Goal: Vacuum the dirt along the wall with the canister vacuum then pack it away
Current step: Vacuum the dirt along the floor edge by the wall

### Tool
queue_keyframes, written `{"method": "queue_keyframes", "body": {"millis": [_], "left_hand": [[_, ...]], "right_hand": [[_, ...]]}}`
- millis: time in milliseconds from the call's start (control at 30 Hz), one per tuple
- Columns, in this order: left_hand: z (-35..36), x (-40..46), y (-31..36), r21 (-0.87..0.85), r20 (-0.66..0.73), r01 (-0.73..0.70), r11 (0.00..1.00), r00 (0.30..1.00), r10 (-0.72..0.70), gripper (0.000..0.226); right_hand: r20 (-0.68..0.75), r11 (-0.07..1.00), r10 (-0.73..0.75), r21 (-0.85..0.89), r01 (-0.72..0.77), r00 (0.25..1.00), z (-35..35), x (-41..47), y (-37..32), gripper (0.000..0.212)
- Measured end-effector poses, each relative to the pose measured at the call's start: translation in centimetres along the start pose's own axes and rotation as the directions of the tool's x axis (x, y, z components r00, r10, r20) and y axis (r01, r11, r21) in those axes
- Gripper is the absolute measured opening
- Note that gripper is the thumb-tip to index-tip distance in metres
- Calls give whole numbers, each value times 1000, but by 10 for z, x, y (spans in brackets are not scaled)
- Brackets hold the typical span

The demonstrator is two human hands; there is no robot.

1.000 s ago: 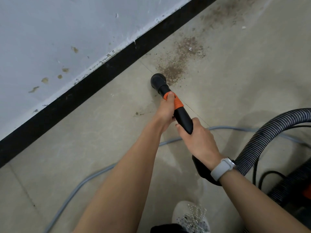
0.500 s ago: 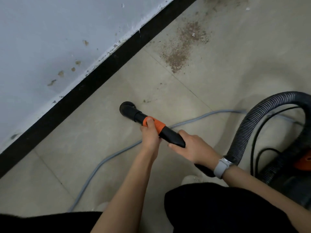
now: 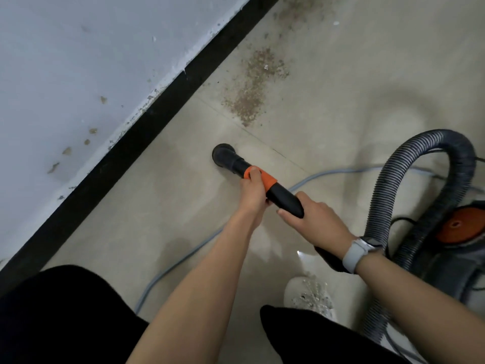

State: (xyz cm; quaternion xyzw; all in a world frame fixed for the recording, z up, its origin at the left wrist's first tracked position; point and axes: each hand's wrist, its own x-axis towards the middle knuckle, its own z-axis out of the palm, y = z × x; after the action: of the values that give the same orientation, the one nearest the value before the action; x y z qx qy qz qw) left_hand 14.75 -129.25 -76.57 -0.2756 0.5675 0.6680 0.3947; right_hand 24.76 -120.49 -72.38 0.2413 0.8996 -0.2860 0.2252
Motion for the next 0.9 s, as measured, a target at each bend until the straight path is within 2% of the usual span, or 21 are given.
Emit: {"method": "queue_keyframes", "body": {"millis": [233, 333, 467, 700, 900], "left_hand": [[39, 18, 33, -11, 184, 81, 997, 980, -78, 48], [43, 22, 39, -20, 173, 55, 998, 984, -50, 48], [16, 10, 24, 8, 101, 44, 999, 994, -45, 48], [-21, -31, -28, -55, 89, 113, 992, 990, -108, 49], [19, -13, -1, 48, 200, 113, 992, 972, -120, 47]], "right_hand": [[-87, 994, 101, 57, -96, 991, -35, 19, 0, 39], [-101, 992, 109, 75, -101, 989, -34, 24, -7, 40], [-21, 990, 87, 110, -84, 996, -14, 6, -14, 36], [99, 996, 49, -83, -41, 994, 3, -42, 2, 36], [-53, 990, 137, -7, -138, 989, -15, -25, 6, 38]]}}
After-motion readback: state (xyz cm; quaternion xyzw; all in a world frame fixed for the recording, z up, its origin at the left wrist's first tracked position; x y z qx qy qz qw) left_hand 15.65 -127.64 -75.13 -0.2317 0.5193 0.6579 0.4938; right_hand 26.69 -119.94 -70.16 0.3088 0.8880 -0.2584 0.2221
